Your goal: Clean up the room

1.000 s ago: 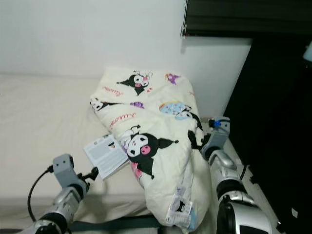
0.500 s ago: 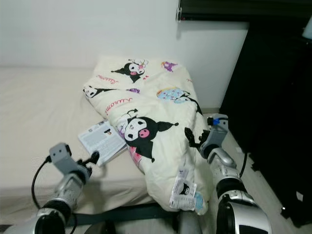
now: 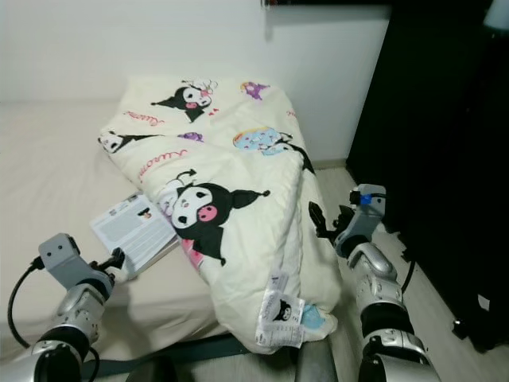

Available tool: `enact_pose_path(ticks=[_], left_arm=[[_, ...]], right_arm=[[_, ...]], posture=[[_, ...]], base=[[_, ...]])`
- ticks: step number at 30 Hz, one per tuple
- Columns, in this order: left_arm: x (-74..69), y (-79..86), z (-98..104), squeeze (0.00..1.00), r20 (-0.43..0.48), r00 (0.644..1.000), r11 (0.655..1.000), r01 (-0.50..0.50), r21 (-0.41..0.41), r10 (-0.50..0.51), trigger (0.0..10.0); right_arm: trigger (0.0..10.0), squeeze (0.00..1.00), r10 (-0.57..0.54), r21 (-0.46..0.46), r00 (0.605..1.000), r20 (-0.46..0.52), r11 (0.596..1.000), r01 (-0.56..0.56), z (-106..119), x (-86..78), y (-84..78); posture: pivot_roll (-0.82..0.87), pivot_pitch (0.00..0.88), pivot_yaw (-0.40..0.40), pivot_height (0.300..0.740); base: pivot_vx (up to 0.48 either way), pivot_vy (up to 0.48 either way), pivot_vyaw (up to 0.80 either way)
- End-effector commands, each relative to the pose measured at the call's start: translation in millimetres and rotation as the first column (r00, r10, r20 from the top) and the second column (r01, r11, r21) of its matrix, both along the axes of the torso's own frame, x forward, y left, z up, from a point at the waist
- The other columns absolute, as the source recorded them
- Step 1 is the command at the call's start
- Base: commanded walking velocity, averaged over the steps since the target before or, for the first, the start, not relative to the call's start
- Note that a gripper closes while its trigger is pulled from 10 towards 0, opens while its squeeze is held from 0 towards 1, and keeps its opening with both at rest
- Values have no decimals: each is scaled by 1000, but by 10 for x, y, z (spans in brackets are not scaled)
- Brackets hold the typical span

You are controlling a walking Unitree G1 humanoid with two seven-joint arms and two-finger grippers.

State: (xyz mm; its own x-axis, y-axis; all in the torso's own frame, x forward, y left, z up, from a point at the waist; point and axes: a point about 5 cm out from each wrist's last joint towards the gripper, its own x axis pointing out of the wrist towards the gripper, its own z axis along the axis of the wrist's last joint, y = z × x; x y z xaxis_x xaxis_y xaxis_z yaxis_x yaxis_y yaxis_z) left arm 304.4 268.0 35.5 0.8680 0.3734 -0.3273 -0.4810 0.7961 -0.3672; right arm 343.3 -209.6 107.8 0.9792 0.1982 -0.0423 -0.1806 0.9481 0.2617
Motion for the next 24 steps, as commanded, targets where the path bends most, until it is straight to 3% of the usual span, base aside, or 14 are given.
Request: enact_pose_path(ticks=[1, 5, 10, 17, 20, 21, 23, 24], left_arm=[[-4, 20, 5, 0, 19, 1000, 1000, -3, -29, 3, 10000], [108, -177, 46, 0, 88, 991, 987, 114, -111, -105, 10000], [122, -248, 22, 0, 59, 989, 985, 140, -105, -135, 10000], [61, -50, 20, 0, 32, 999, 992, 37, -119, -34, 10000], [12, 27, -15, 0, 47, 998, 973, -17, -232, 29, 10000], [12, 27, -15, 0, 47, 998, 973, -17, -232, 29, 10000], [10, -16, -45, 0, 76, 997, 942, -1, -334, 28, 10000], [10, -16, -45, 0, 76, 997, 942, -1, -334, 28, 10000]], right_arm=[[10000, 0, 6, 17, 1000, 0, 1000, -6, 11, -19, 26], [10000, 0, 3, 20, 999, 36, 1000, -4, 99, -71, 31], [10000, 0, 4, 24, 999, 51, 1000, -5, 172, -129, 30], [10000, 0, -3, 15, 999, 35, 1000, 2, 214, -266, 11], [10000, 0, -3, 13, 1000, 24, 1000, 3, 208, -292, 21], [10000, 0, -3, 13, 1000, 24, 1000, 3, 208, -292, 21], [10000, 0, -4, 13, 1000, 17, 1000, 4, 216, -306, 26], [10000, 0, -4, 13, 1000, 17, 1000, 4, 216, -306, 26]], posture=[[-179, 124, -3, 480], [-194, 187, 1, 475], [-204, 209, 0, 475], [-222, 245, -6, 475], [-225, 246, -8, 475], [-225, 246, -8, 475], [-229, 240, -11, 475], [-229, 240, -11, 475]], base=[[0, 0, 0], [0, 0, 0], [0, 0, 0], [0, 0, 0], [0, 0, 0], [0, 0, 0], [0, 0, 0], [0, 0, 0]])
